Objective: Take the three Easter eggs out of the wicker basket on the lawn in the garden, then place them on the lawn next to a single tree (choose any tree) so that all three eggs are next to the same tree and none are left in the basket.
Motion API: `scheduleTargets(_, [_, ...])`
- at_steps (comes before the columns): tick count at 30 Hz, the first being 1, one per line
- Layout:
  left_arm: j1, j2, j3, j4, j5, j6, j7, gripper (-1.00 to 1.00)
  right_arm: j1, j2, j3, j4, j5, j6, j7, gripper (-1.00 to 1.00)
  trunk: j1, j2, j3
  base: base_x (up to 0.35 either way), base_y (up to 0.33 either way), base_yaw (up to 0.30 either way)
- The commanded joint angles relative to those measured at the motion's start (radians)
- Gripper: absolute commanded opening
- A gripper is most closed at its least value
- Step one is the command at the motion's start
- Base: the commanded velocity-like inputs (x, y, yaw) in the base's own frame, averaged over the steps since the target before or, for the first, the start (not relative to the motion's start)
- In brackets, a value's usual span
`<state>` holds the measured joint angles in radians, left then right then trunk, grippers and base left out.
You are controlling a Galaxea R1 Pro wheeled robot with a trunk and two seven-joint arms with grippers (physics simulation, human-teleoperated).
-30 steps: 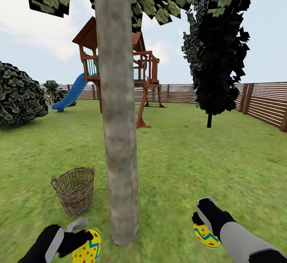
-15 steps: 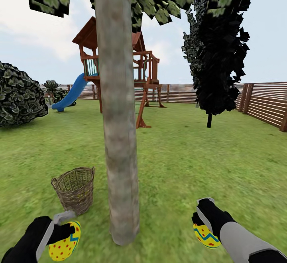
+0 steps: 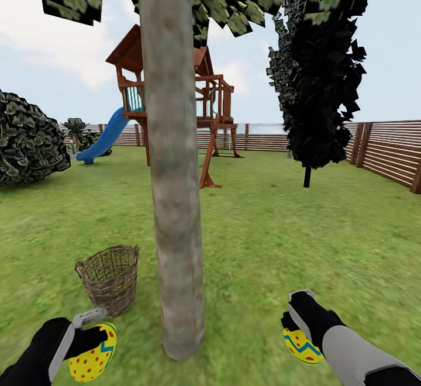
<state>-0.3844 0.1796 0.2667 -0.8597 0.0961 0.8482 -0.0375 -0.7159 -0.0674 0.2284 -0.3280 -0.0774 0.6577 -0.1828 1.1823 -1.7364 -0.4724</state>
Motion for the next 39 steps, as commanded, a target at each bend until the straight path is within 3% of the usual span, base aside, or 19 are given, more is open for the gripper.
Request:
scheduleTargets(1, [-0.001,0.000,0.002,-0.001,0.007,0.005,0.000,-1.00,0.000,-0.001,0.006,-0.002,-0.008,0.005,-0.006,-1.00,0.000,-0.001,-0.001,0.000,0.000,0.000])
scheduleTargets(8, [-0.001,-0.002,0.002,-0.001,0.013,0.005,0.001,-1.00,0.000,-0.001,0.006,-0.002,-0.008,0.005,-0.006,-1.00,0.000,-0.001,-0.001,0.000,0.000,0.000])
scheduleTargets(32, [-0.001,-0.005,0.000,0.010,0.011,0.000,0.001,-1.00,0.000,0.000,0.006,-0.002,-0.007,0.004,-0.006,-1.00,0.092,-0.169,-0.076,0.000,0.000,0.000])
scheduleTargets(39, [-0.001,-0.003,-0.001,0.037,0.014,-0.039,-0.001,-1.00,0.000,-0.003,0.005,0.010,-0.007,-0.069,-0.006,-1.00,0.119,-0.218,-0.098,0.000,0.000,0.000])
